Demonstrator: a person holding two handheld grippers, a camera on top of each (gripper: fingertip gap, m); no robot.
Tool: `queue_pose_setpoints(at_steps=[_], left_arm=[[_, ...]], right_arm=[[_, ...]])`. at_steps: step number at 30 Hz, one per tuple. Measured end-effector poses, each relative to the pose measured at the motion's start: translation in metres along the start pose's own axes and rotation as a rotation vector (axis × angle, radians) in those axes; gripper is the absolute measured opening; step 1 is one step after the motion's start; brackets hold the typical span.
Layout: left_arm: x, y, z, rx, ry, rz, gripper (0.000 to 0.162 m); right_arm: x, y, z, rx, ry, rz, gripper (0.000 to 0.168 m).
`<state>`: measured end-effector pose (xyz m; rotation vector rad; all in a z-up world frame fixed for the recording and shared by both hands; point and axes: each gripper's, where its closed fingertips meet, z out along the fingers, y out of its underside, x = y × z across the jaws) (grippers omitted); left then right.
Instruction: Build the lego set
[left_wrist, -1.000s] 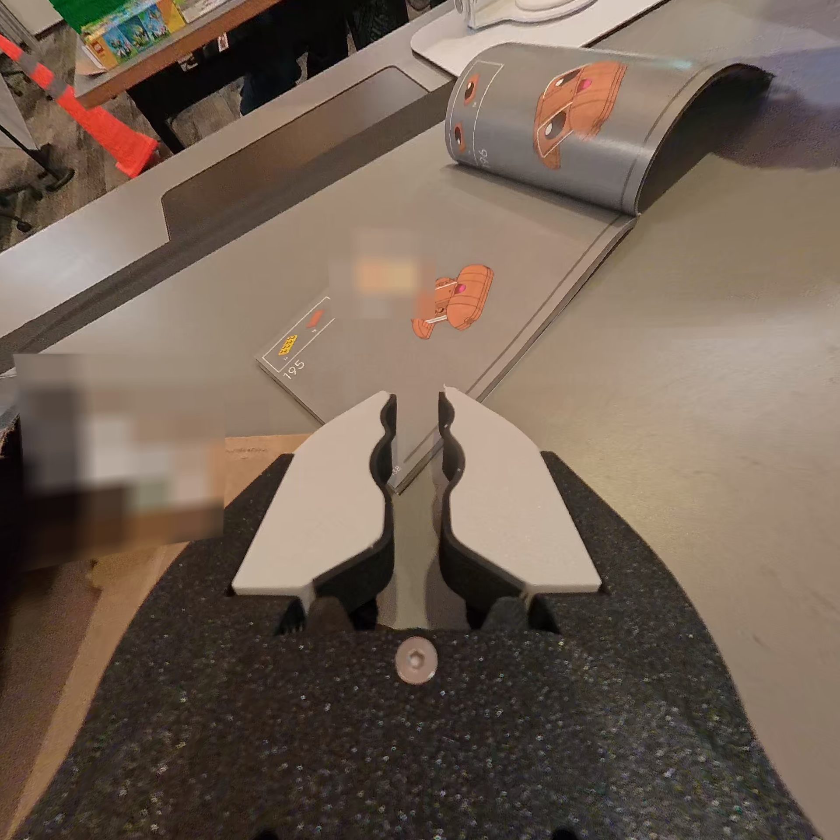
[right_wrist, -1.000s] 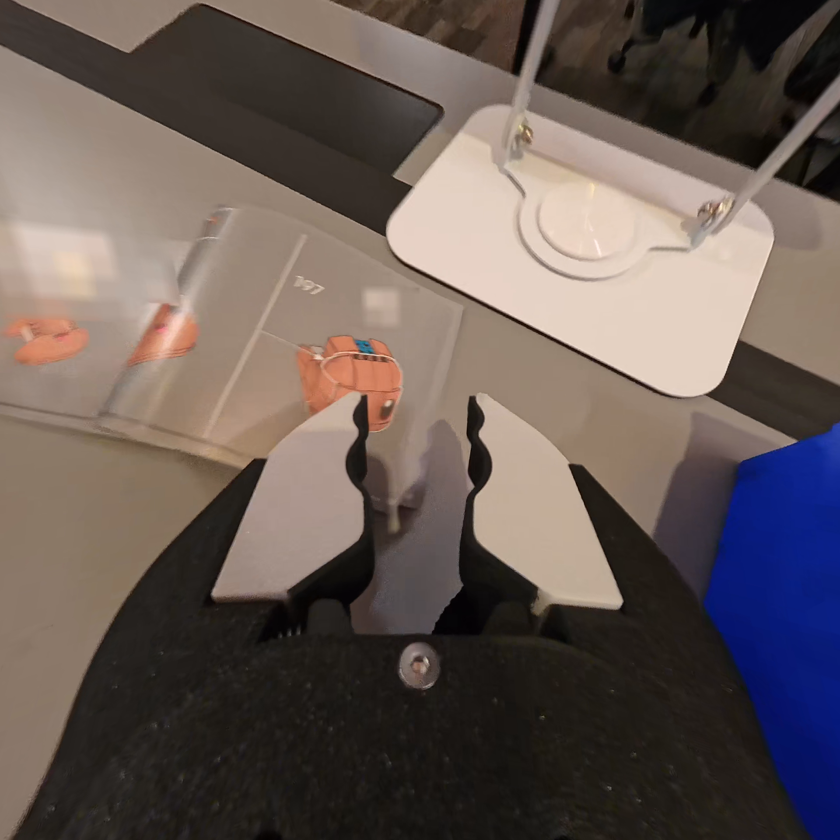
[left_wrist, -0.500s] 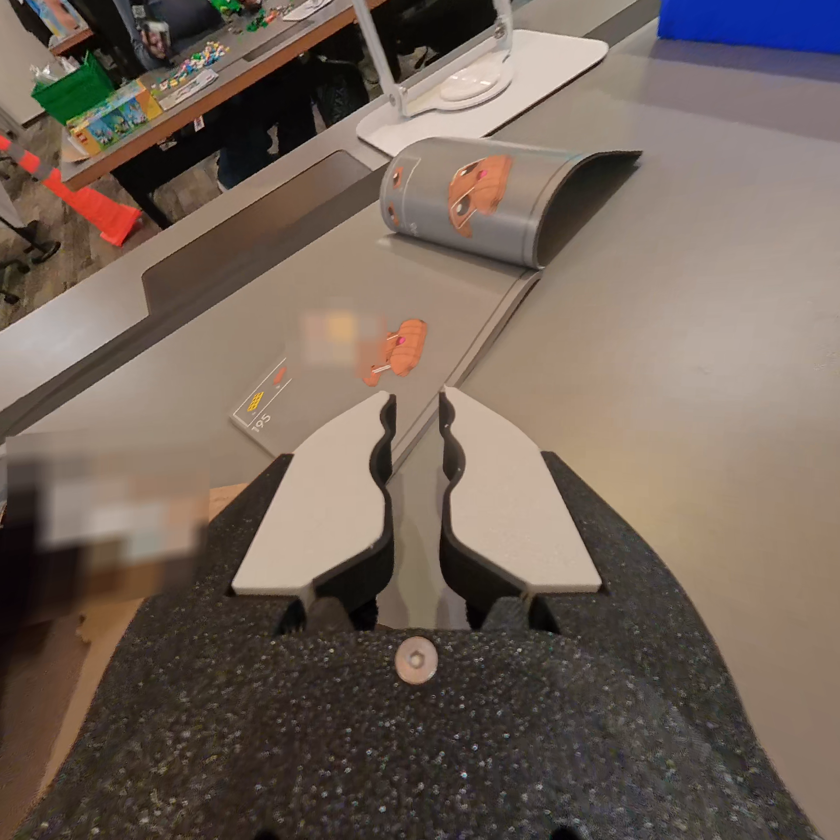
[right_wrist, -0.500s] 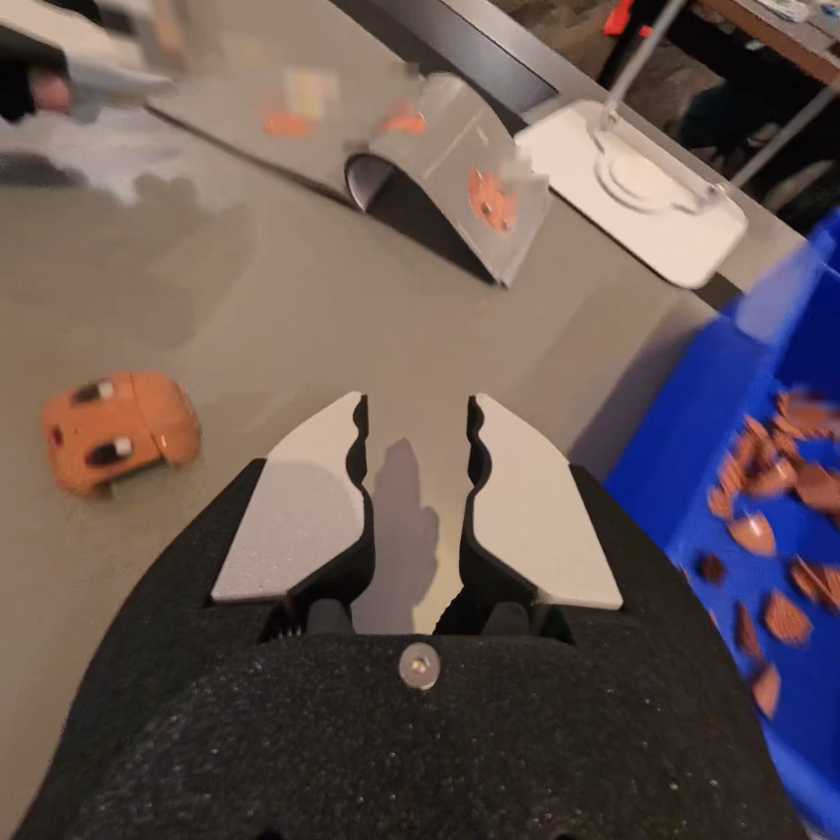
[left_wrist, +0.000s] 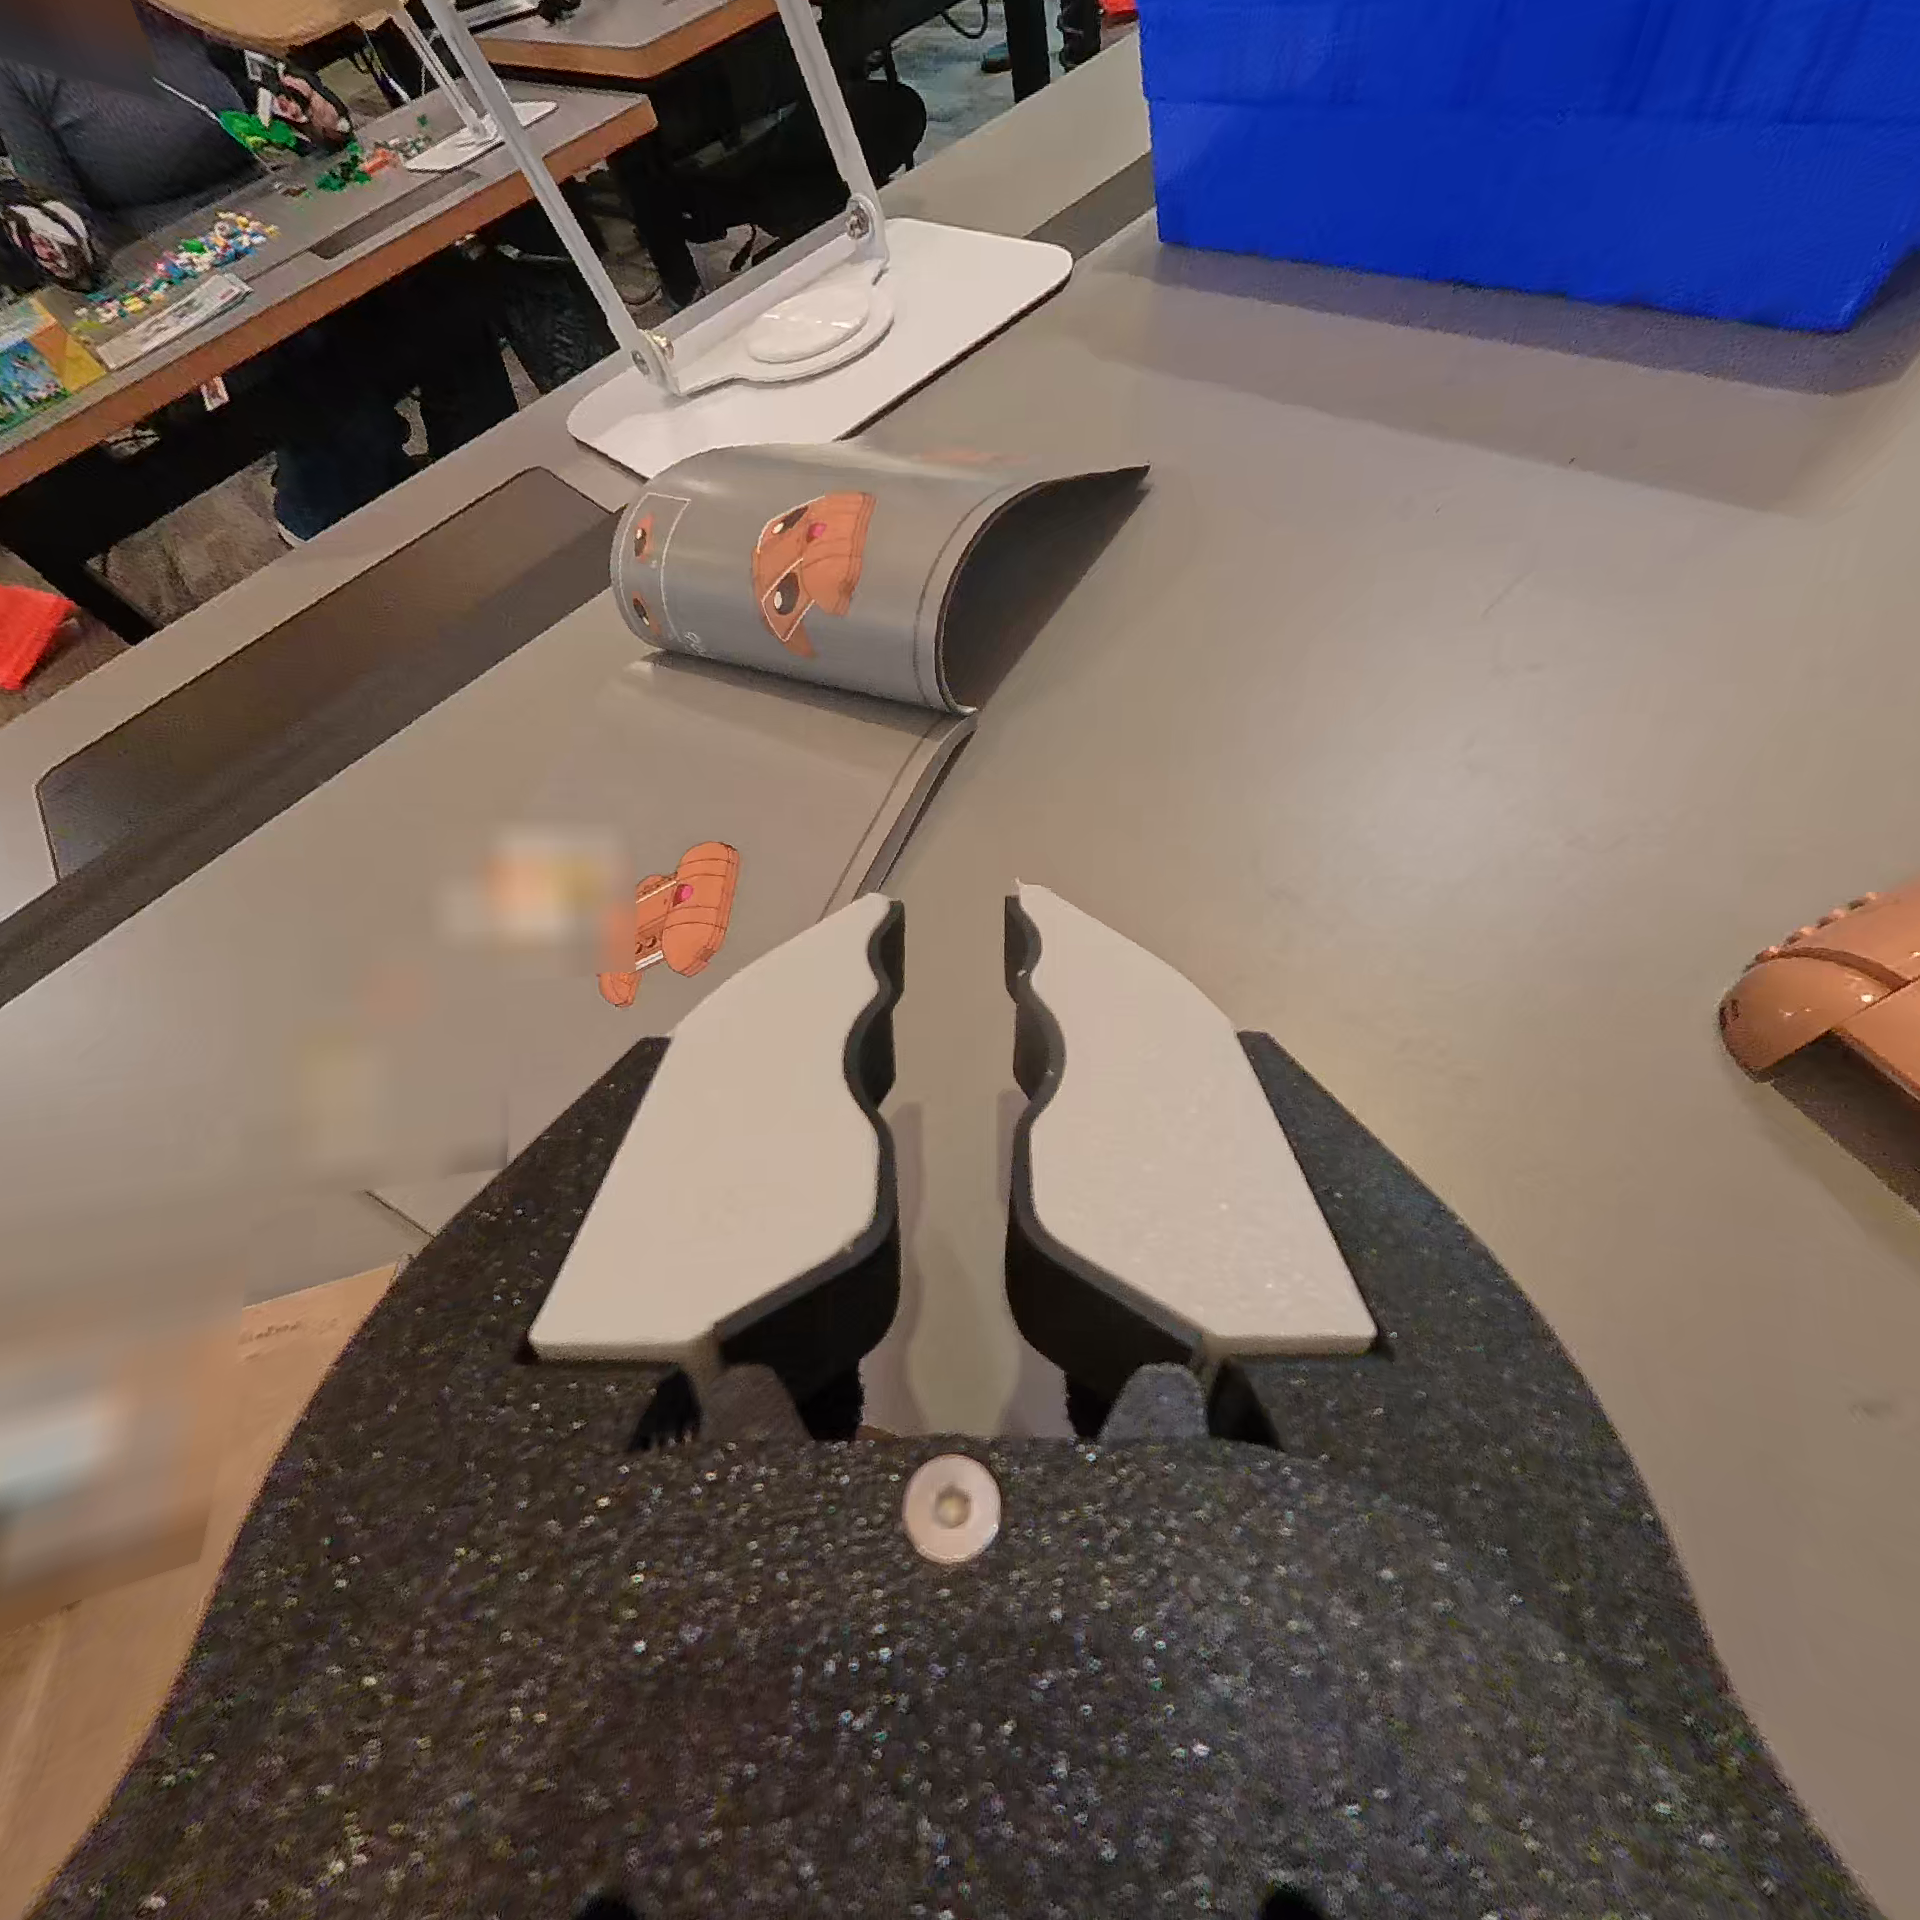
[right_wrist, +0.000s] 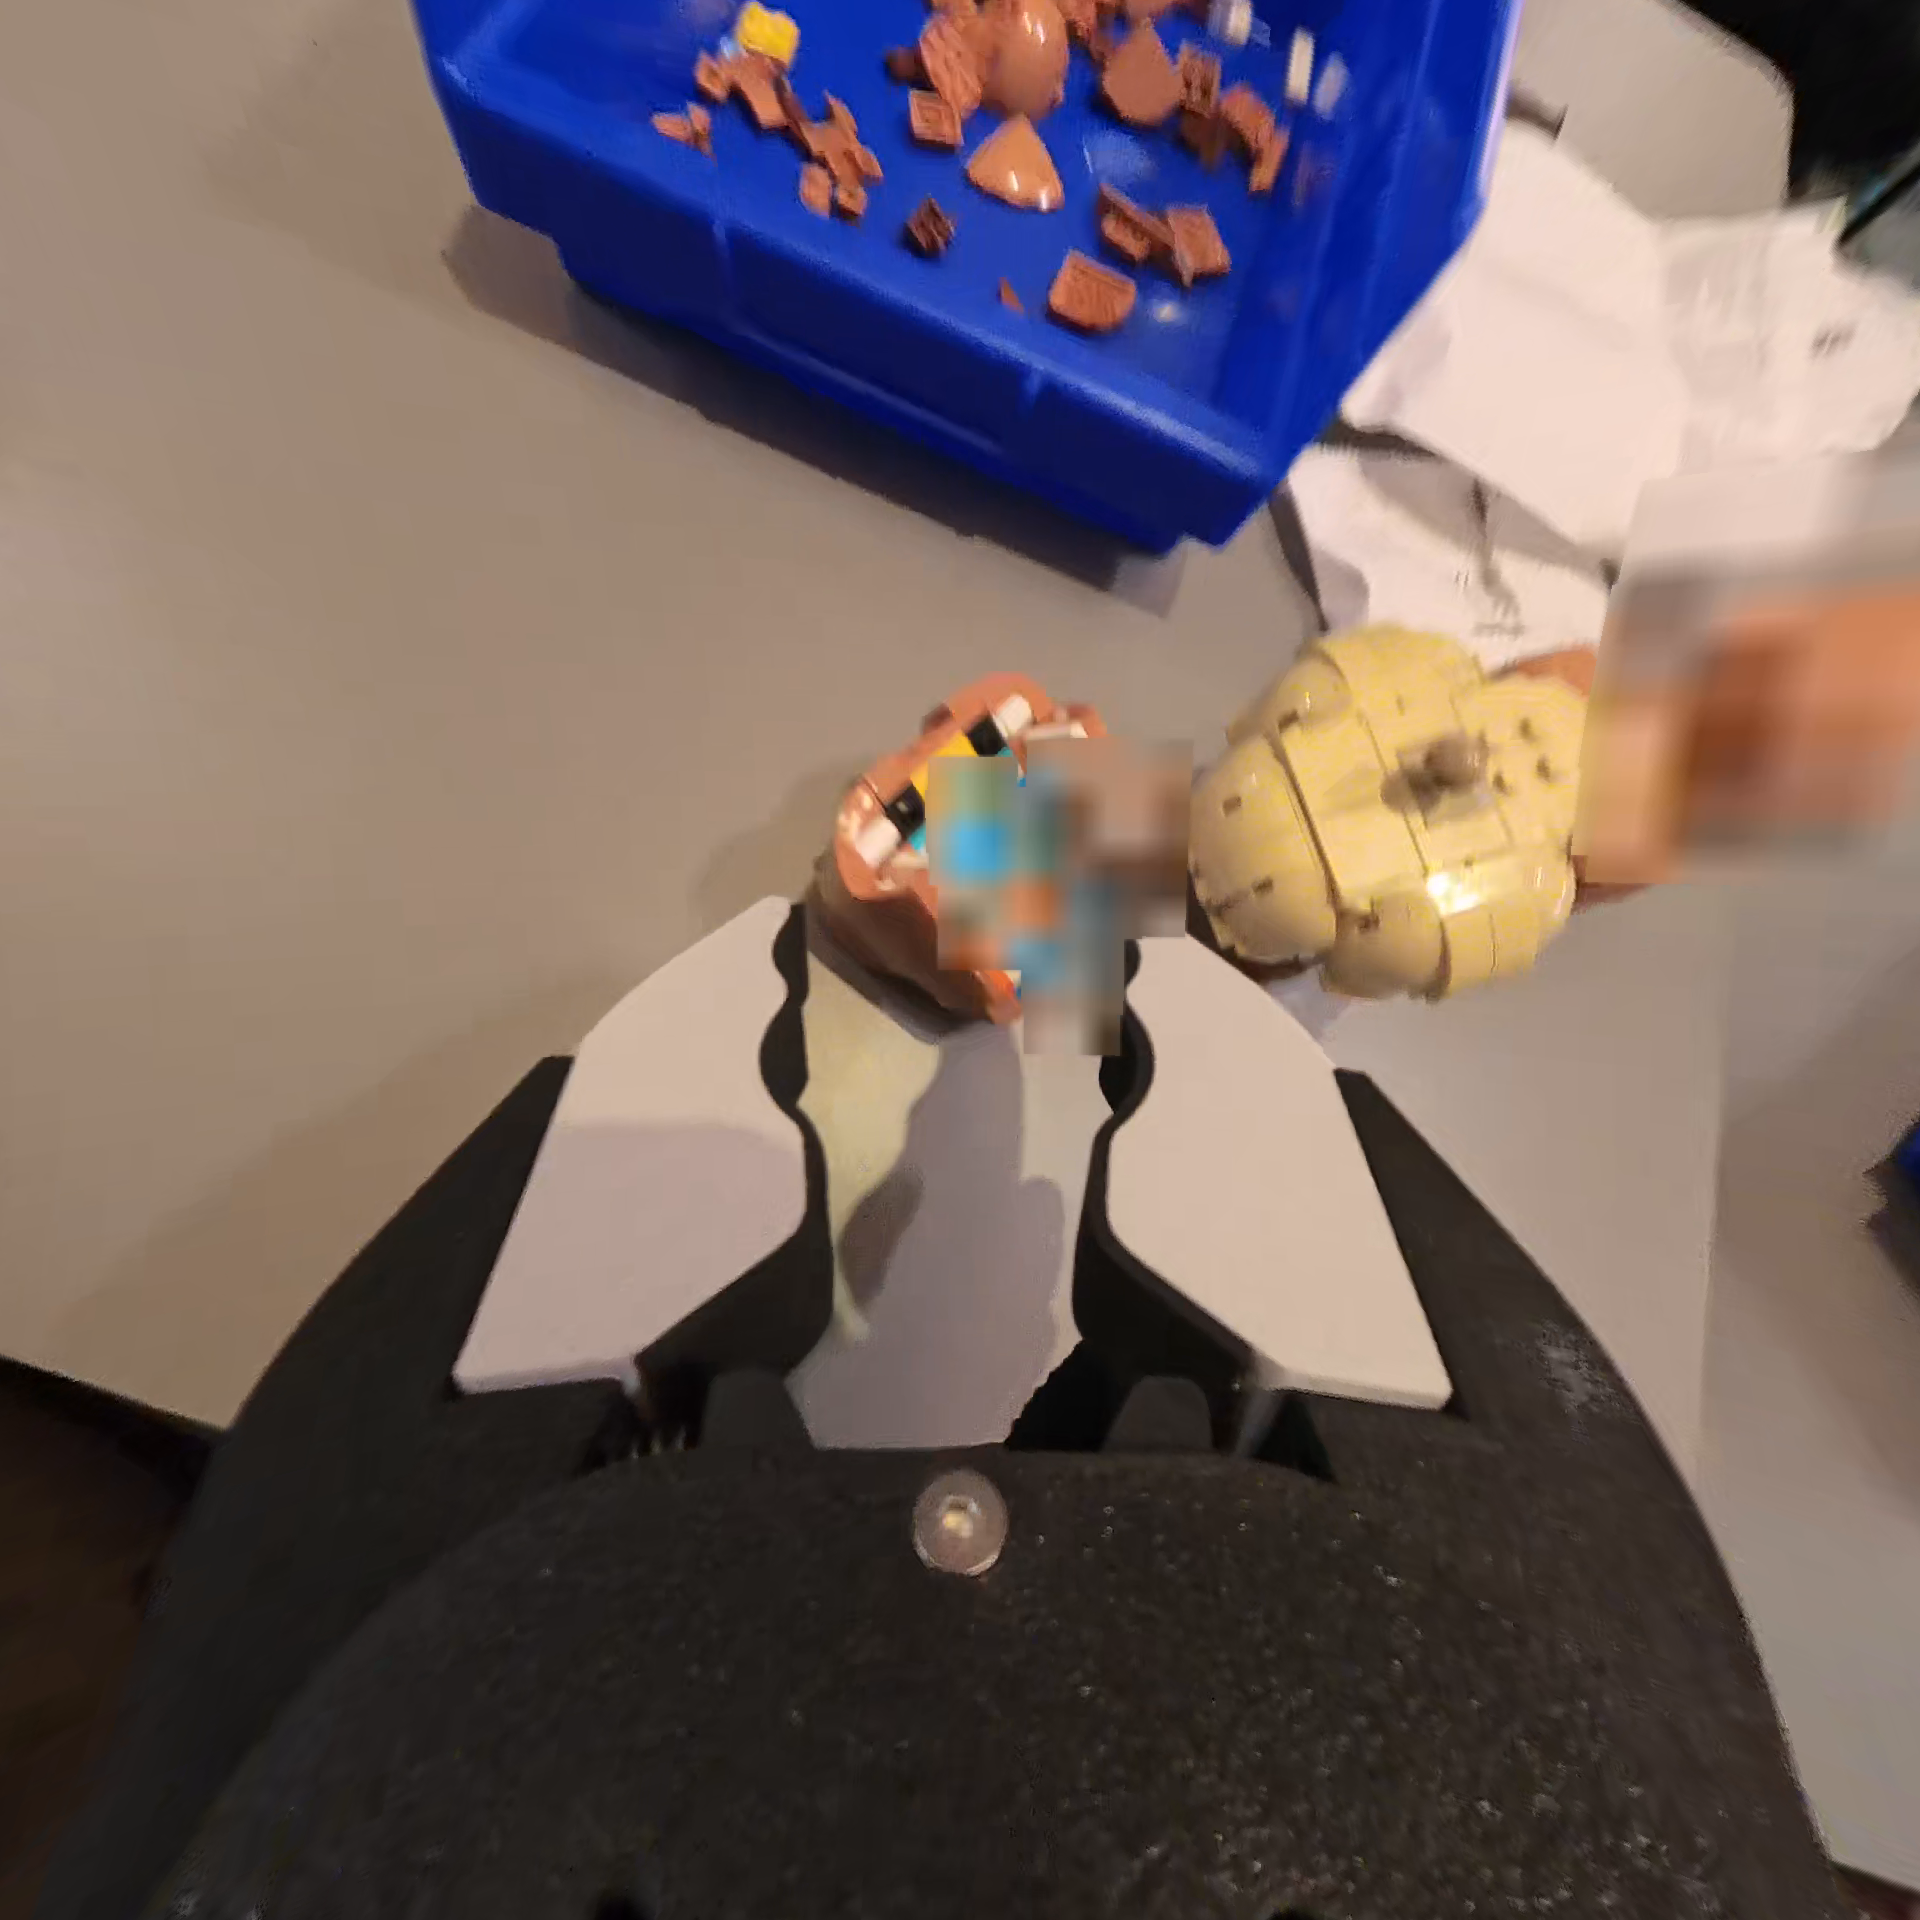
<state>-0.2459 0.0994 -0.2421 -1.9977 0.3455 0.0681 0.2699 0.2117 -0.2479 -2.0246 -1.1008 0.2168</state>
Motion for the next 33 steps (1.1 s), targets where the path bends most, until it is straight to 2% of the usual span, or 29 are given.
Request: queue_pose_setpoints(at_steps=[6, 8, 12, 16, 19, 22, 25, 29, 33], left_arm=[[0.003, 0.003, 0.003, -0.013, 0.010, -0.002, 0.018], [0.003, 0.005, 0.005, -0.018, 0.012, -0.004, 0.018], [0.005, 0.006, 0.006, -0.026, 0.019, -0.001, 0.018], [0.006, 0.007, 0.006, -0.027, 0.023, 0.005, 0.018], [0.007, 0.005, 0.005, -0.021, 0.026, 0.007, 0.018], [0.009, 0.003, 0.005, -0.018, 0.028, 0.015, 0.018], [0.011, 0.002, 0.004, -0.017, 0.028, 0.029, 0.018], [0.013, 0.002, 0.004, -0.019, 0.027, 0.042, 0.018], [0.015, 0.002, 0.005, -0.020, 0.030, 0.047, 0.018]], right_arm=[[-0.016, 0.017, 0.020, -0.050, -0.147, 0.083, 0.056], [-0.028, 0.012, 0.025, -0.053, -0.165, 0.063, 0.055], [-0.073, -0.012, 0.028, 0.005, -0.315, 0.012, 0.051], [-0.075, -0.025, 0.023, 0.042, -0.268, -0.134, 0.051], [-0.065, -0.037, 0.015, 0.118, -0.221, -0.172, 0.052], [-0.048, -0.040, 0.017, 0.128, -0.126, -0.187, 0.064], [-0.039, -0.028, 0.031, 0.042, -0.084, -0.203, 0.086], [-0.035, -0.012, 0.052, -0.045, -0.074, -0.229, 0.106], [-0.033, -0.014, 0.062, -0.043, -0.072, -0.233, 0.104]])
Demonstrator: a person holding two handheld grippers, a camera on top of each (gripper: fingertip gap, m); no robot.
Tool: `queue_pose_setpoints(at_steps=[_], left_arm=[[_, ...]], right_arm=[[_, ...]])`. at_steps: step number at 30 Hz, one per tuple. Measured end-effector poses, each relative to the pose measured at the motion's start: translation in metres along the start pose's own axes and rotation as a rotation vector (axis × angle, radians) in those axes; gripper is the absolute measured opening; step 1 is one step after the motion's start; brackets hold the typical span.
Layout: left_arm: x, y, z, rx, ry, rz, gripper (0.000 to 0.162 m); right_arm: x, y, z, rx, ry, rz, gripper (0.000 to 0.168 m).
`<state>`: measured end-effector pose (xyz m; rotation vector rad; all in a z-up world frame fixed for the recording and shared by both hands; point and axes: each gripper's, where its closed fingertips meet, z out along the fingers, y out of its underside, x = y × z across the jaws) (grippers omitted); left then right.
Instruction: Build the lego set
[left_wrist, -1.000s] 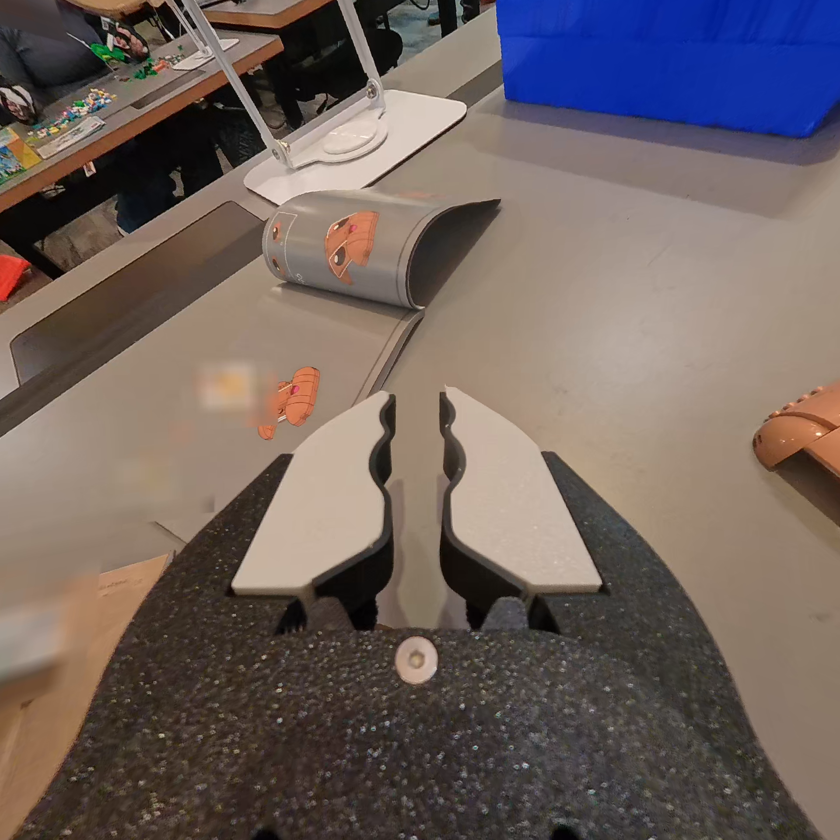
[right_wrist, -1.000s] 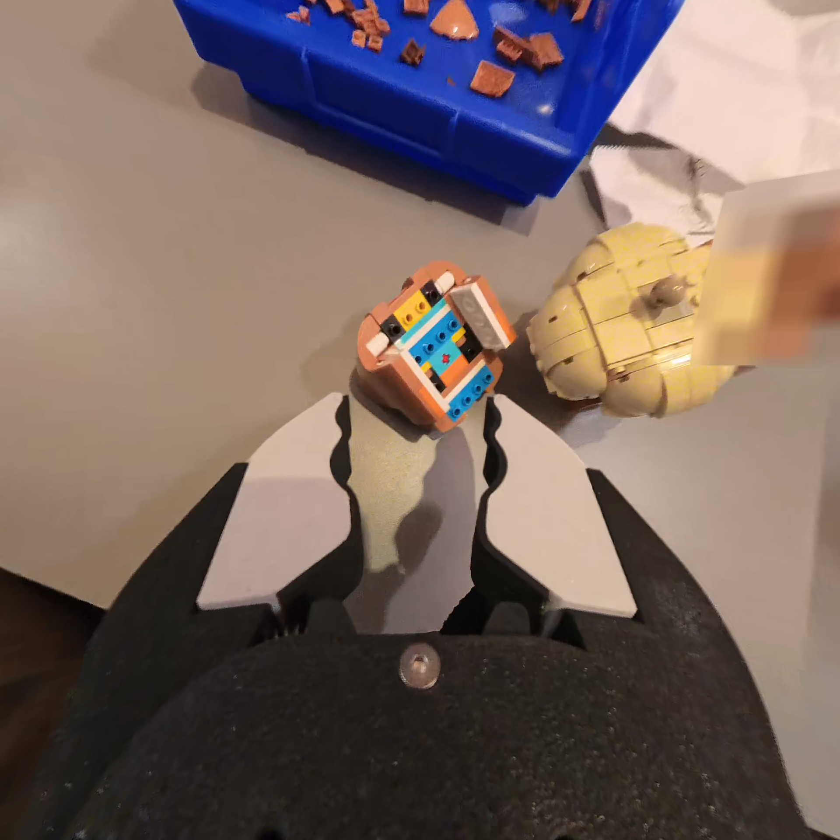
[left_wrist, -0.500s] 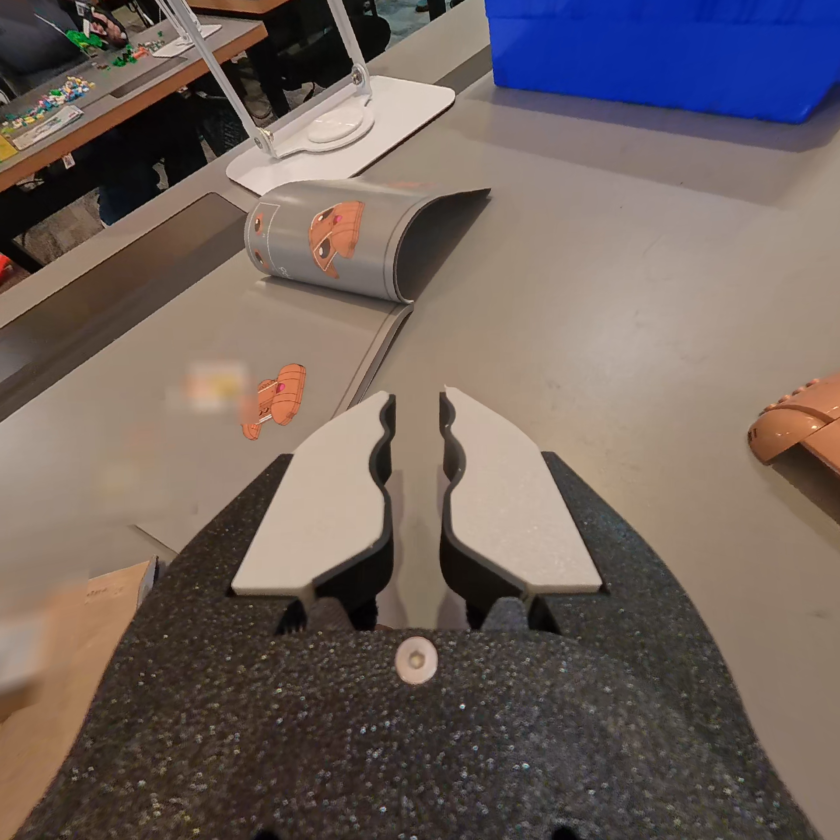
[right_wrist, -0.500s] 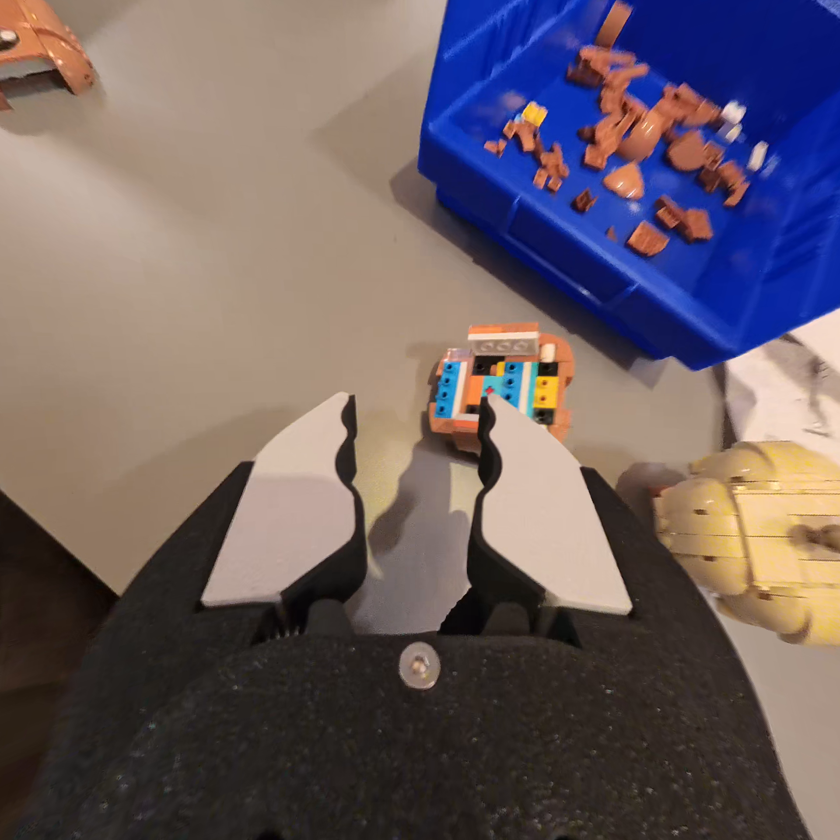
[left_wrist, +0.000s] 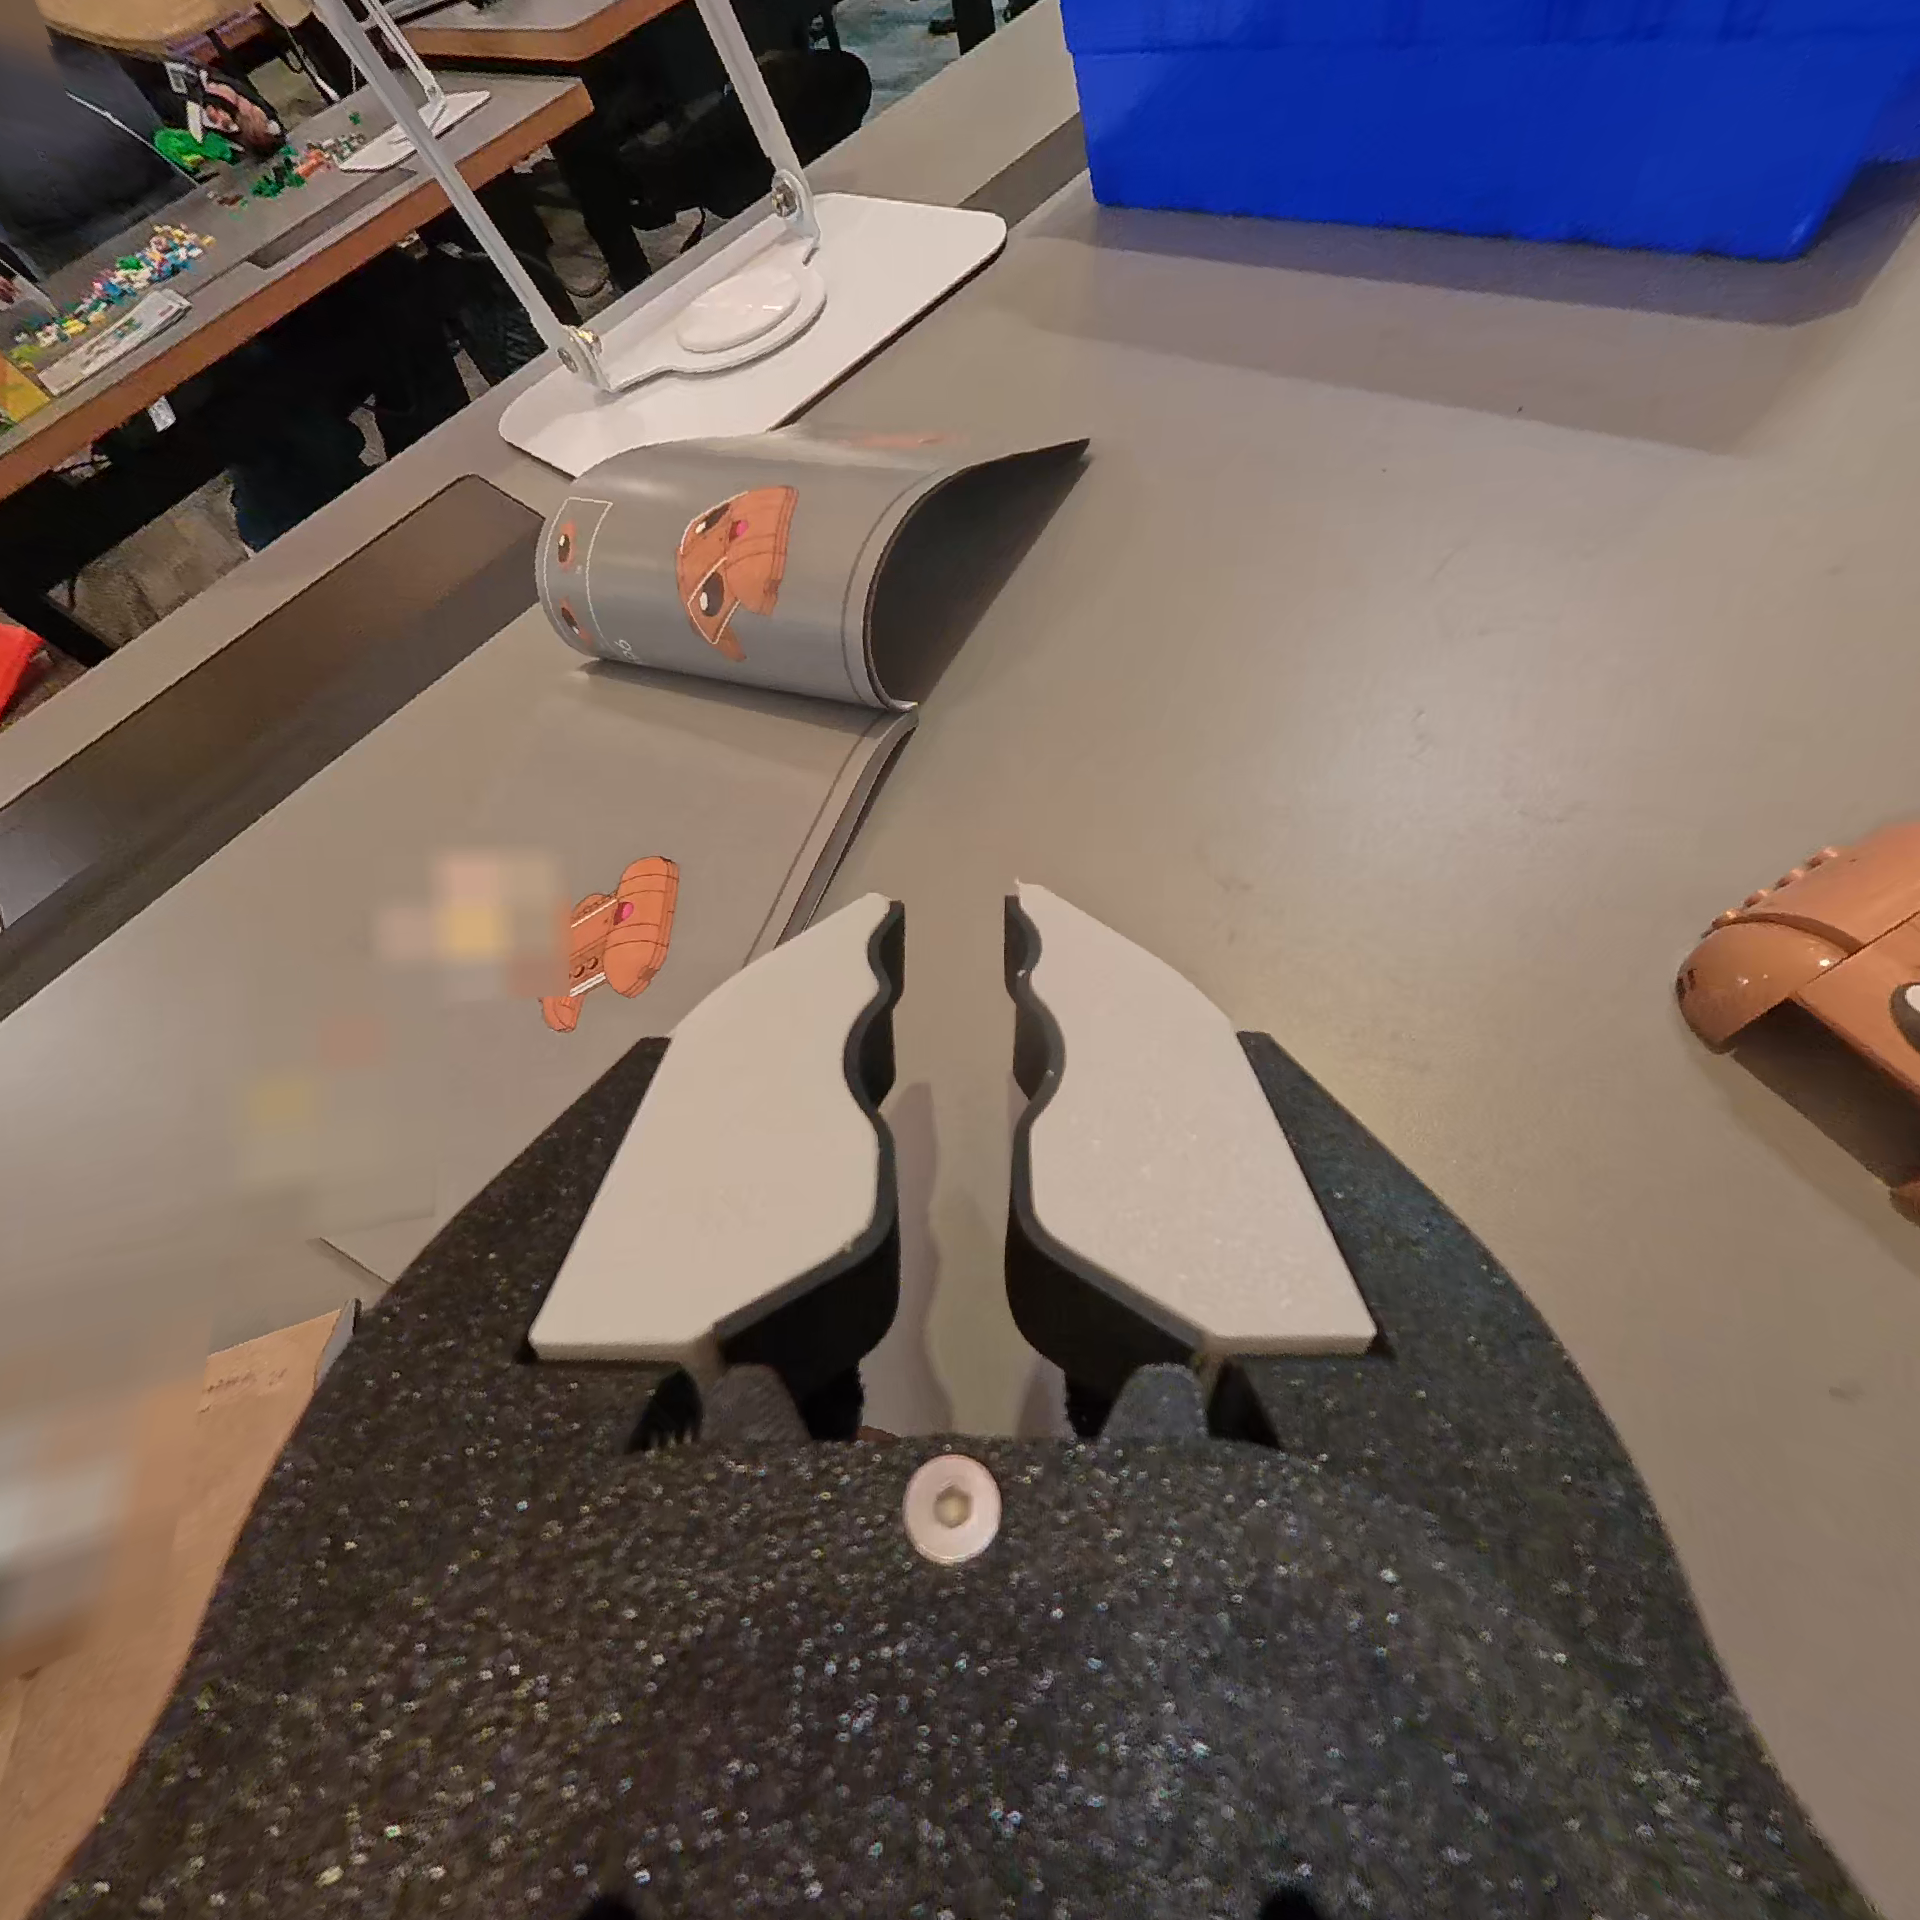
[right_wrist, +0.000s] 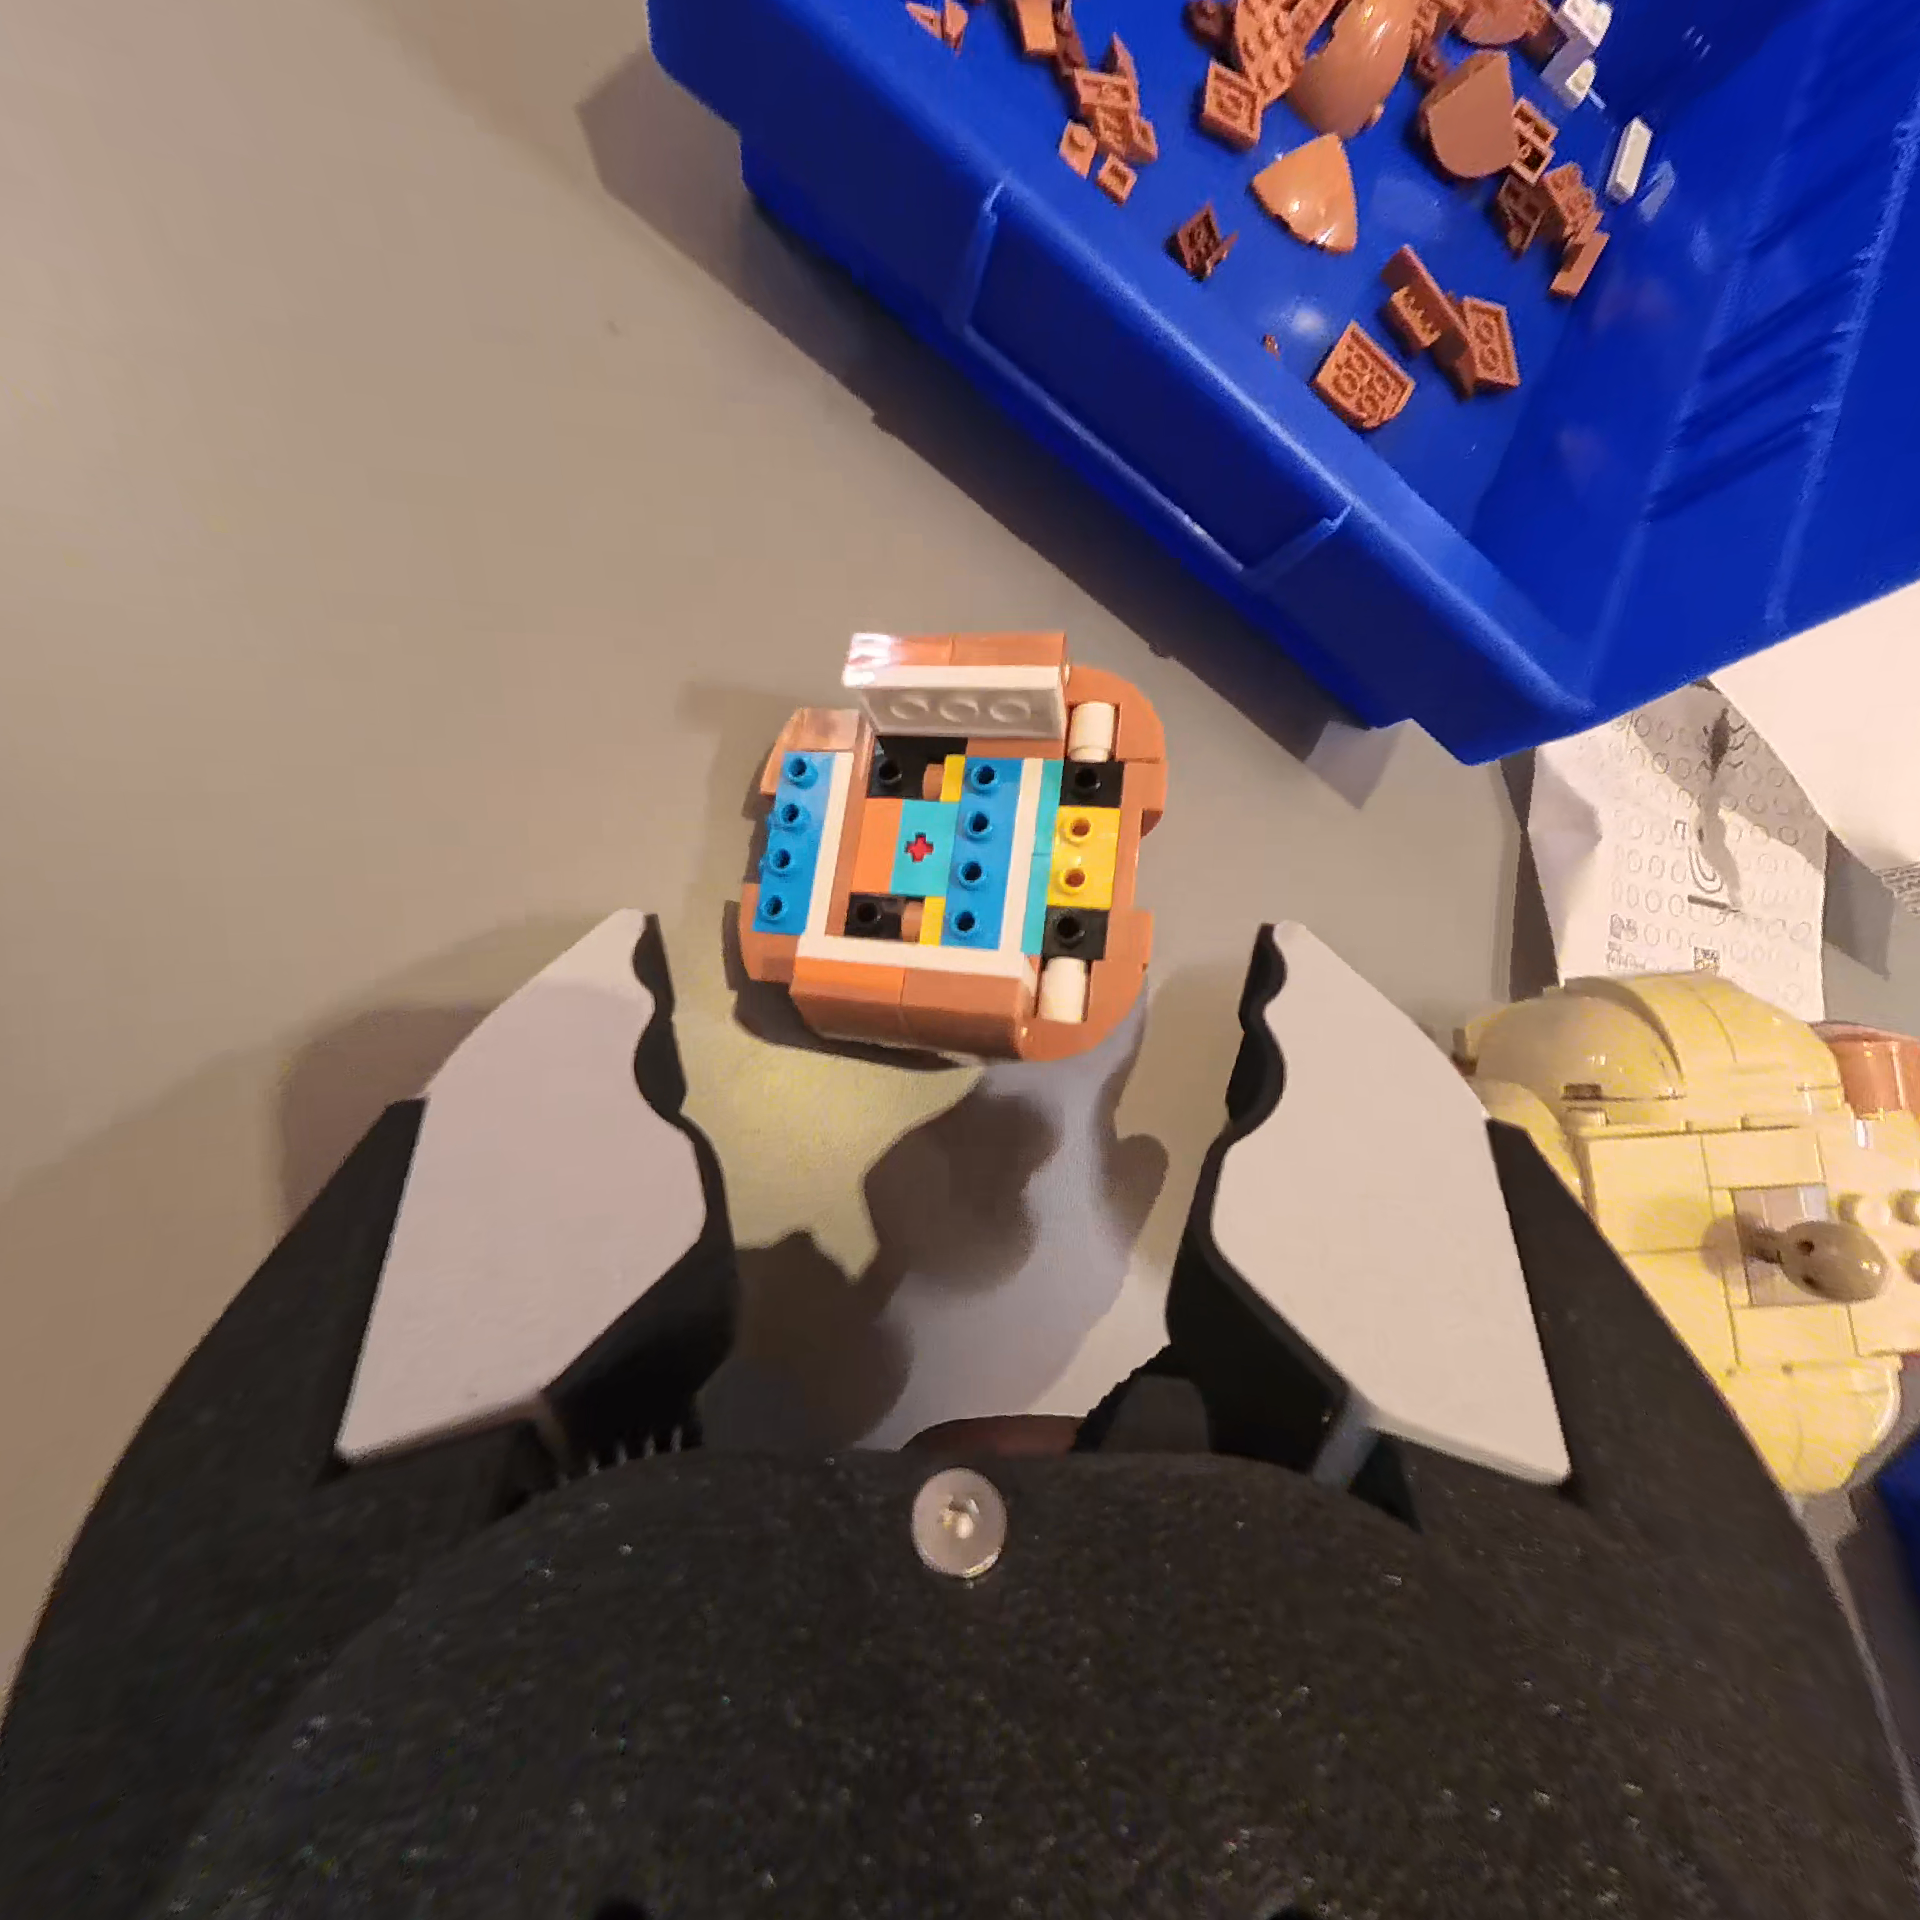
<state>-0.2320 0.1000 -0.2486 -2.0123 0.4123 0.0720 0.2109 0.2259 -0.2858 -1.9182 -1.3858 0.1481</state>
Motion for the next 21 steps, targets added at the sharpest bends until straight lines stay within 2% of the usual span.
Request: queue_pose_setpoints(at_steps=[5, 9, 12, 16, 17, 19, 21], left_arm=[[0.002, 0.000, 0.001, -0.002, 0.005, 0.006, 0.018], [0.005, -0.001, 0.002, 0.000, 0.014, 0.008, 0.018], [0.010, -0.002, 0.003, 0.005, 0.030, 0.010, 0.018], [0.019, -0.006, 0.004, 0.021, 0.065, 0.013, 0.018], [0.022, -0.008, 0.004, 0.027, 0.075, 0.012, 0.018], [0.026, -0.010, 0.005, 0.035, 0.090, 0.017, 0.018], [0.030, -0.012, 0.005, 0.037, 0.101, 0.025, 0.018]], right_arm=[[0.001, -0.002, 0.008, -0.015, -0.026, 0.025, 0.075], [0.002, -0.007, 0.011, 0.000, -0.075, 0.170, 0.075], [-0.008, -0.022, 0.009, 0.084, -0.209, 0.365, 0.075], [-0.030, -0.050, 0.002, 0.222, -0.499, 0.706, 0.074], [-0.036, -0.056, 0.001, 0.243, -0.566, 0.774, 0.067], [-0.046, -0.064, 0.002, 0.256, -0.647, 0.853, 0.067], [-0.052, -0.070, 0.004, 0.260, -0.658, 0.862, 0.067]])
